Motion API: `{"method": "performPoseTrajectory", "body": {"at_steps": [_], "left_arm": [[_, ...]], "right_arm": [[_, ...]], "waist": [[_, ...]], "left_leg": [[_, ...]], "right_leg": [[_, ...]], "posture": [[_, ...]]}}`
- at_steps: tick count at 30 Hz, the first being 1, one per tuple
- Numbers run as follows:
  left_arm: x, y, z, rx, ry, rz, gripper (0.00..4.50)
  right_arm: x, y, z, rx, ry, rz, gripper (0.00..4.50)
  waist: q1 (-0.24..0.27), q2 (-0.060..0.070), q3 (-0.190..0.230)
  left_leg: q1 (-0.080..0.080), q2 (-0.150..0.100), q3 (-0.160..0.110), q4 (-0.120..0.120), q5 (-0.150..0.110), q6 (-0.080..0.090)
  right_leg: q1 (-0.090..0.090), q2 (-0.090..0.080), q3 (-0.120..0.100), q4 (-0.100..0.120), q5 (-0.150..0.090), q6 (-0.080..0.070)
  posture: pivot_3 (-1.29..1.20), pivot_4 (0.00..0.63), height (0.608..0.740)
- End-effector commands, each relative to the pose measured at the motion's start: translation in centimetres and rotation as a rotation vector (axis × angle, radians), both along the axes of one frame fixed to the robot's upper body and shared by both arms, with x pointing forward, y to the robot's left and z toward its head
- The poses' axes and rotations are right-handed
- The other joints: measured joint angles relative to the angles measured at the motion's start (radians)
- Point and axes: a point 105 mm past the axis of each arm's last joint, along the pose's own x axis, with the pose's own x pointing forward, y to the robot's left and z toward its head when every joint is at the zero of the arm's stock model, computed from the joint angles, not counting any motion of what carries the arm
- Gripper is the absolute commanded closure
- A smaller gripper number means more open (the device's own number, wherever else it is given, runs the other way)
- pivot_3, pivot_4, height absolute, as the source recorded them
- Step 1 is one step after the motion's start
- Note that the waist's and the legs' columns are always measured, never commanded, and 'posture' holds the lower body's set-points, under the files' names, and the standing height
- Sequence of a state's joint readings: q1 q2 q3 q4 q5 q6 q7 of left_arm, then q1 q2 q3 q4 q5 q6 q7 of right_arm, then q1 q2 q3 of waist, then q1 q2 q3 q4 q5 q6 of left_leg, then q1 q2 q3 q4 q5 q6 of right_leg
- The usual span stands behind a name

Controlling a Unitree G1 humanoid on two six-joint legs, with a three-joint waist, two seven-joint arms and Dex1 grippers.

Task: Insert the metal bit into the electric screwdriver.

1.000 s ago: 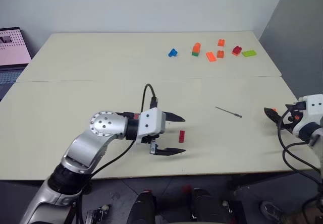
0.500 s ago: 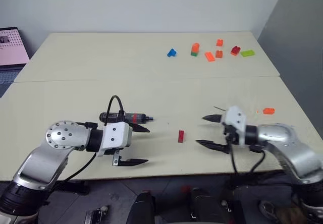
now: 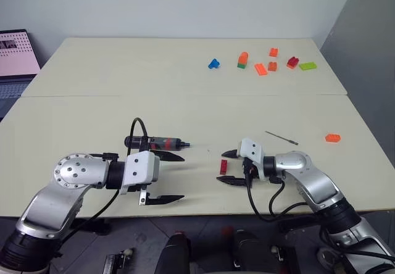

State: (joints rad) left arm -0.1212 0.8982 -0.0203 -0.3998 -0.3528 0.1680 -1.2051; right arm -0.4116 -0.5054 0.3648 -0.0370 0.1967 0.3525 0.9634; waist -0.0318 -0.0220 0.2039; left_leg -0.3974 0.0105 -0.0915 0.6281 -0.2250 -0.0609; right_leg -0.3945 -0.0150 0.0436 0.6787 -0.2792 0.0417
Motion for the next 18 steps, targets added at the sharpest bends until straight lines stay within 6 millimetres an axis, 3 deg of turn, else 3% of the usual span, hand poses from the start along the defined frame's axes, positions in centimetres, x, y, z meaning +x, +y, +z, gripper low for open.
{"method": "performPoseTrajectory", "body": {"at_steps": [1, 8, 10, 16, 18], "left_arm": [[-0.3, -0.7, 1.3, -0.075, -0.023, -0.032, 0.0], [-0.5, -1.6, 2.1, -0.193, 0.036, -0.059, 0.0], [-0.6, -2.2, 2.5, -0.238, 0.054, -0.068, 0.0], [-0.4, -4.7, 2.9, -0.315, 0.049, -0.137, 0.0], [-0.2, -5.6, 2.9, -0.323, 0.031, -0.164, 0.0]], "right_arm": [[0.0, -0.1, 1.2, 0.025, -0.063, 0.021, 1.45], [0.1, -0.8, 2.6, 0.077, -0.096, -0.02, 3.06], [0.2, -1.7, 3.2, 0.097, -0.113, -0.072, 3.05], [1.5, -9.8, 5.6, 0.19, -0.202, -0.536, 3.05], [1.3, -13.4, 5.7, 0.178, -0.248, -0.715, 3.05]], "waist": [[0.0, 0.0, 0.0], [0.0, 0.0, 0.0], [0.0, 0.0, 0.0], [0.008, 0.0, 0.0], [0.005, 0.0, 0.0]], "left_leg": [[0.0, 0.0, 0.0, 0.0, 0.0, 0.0], [0.0, 0.0, 0.0, 0.0, 0.0, 0.0], [0.0, 0.0, 0.0, 0.0, 0.0, 0.0], [-0.001, -0.002, -0.001, 0.001, 0.0, 0.0], [-0.001, -0.002, -0.001, 0.001, 0.0, 0.0]], "right_leg": [[0.0, 0.0, 0.0, 0.0, 0.0, 0.0], [0.0, 0.0, 0.0, 0.0, 0.0, 0.0], [0.0, 0.0, 0.0, 0.0, 0.0, 0.0], [0.001, -0.001, 0.0, 0.0, 0.0, 0.0], [0.001, -0.001, 0.0, 0.0, 0.001, 0.001]], "posture": [[0.0, 0.15, 0.74], [0.0, 0.15, 0.74], [0.0, 0.15, 0.74], [0.0, 0.15, 0.74], [0.0, 0.15, 0.74]]}}
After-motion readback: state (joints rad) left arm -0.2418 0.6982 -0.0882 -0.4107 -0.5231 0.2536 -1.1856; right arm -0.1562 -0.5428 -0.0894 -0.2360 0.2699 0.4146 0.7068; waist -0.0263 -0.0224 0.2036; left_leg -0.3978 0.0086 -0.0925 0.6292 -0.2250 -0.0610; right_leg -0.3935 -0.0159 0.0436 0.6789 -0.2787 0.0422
